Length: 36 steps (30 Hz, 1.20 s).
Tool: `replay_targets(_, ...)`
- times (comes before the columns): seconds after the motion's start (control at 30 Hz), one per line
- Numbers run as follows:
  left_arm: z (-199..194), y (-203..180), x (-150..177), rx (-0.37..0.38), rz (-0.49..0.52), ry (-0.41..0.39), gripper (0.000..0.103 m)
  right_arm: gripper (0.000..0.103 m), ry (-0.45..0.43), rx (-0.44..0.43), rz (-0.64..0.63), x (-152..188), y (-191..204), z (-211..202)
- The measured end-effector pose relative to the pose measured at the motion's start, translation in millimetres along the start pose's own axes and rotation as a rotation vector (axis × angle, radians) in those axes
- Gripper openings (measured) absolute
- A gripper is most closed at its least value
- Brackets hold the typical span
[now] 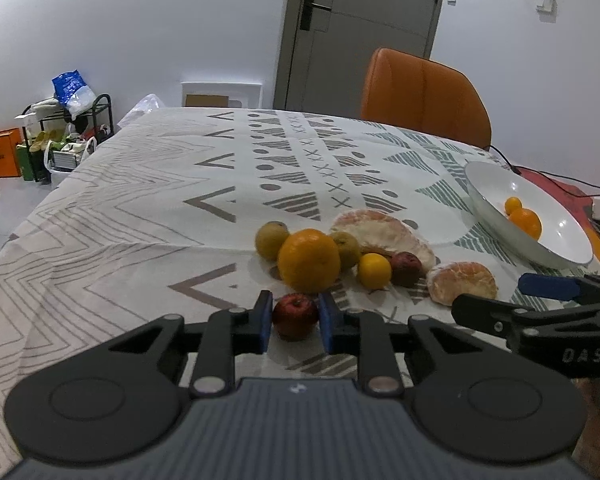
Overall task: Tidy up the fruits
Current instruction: 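Grasp a red apple with the left gripper while the right gripper grasps a peeled pomelo segment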
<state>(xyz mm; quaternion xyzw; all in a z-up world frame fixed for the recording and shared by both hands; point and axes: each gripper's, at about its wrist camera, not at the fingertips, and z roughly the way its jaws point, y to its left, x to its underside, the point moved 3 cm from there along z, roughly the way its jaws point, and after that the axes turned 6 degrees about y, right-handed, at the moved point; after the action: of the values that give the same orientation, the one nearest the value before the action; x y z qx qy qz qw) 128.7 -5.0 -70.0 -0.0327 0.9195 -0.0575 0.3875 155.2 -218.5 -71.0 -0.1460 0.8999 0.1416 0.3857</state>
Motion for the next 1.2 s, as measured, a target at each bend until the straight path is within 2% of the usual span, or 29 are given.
replay_targets(0.13, -4.5, 6.7, -1.3, -0.008, -0.014, -0.008, 0.023, 0.101, -0.003, 0.026, -0.015, -3.1, 6.1, 5.8)
replay_targets(0.23, -9.2, 13.3, -2.6, -0.018, -0.021, -0.015, 0.023, 0.095, 0.016, 0.037, -0.006, -3.7, 8.8, 12.0)
replay_targets(0.43, -17.0, 23.3, -4.1, -0.038, -0.032, -0.031, 0.023, 0.091, 0.017, 0.046, -0.025, -4.4, 16.0, 18.4)
replay_targets(0.57, -21.5, 26.0, -4.4, -0.045, -0.041, -0.041, 0.023, 0.09, 0.026, 0.084, -0.053, -7.6, 20.2, 24.2)
replay_targets(0.63, -23.5, 26.3, -4.9, -0.045, -0.044, -0.045, 0.023, 0.082, 0.023, 0.111, -0.068, -9.2, 22.4, 26.4)
replay_targets(0.7, -24.4, 24.6, -5.7, -0.041, -0.042, -0.047, 0.023, 0.069, 0.011, 0.122, -0.069, -9.8, 21.4, 25.5)
replay_targets(0.77, -25.9, 23.4, -5.6, -0.033, -0.036, -0.049, 0.023, 0.063, 0.003, 0.13, -0.072, -9.7, 19.4, 23.8)
replay_targets(0.93, -28.5, 17.2, -9.9, -0.003, -0.013, -0.058, 0.023, 0.061, -0.007, 0.106, -0.058, -5.7, 16.4, 13.5)
replay_targets(1.2, -26.4, -5.8, -15.8, 0.038, 0.033, -0.058, 0.023, 0.061, -0.078, 0.097, -0.018, -3.2, 5.5, -15.1)
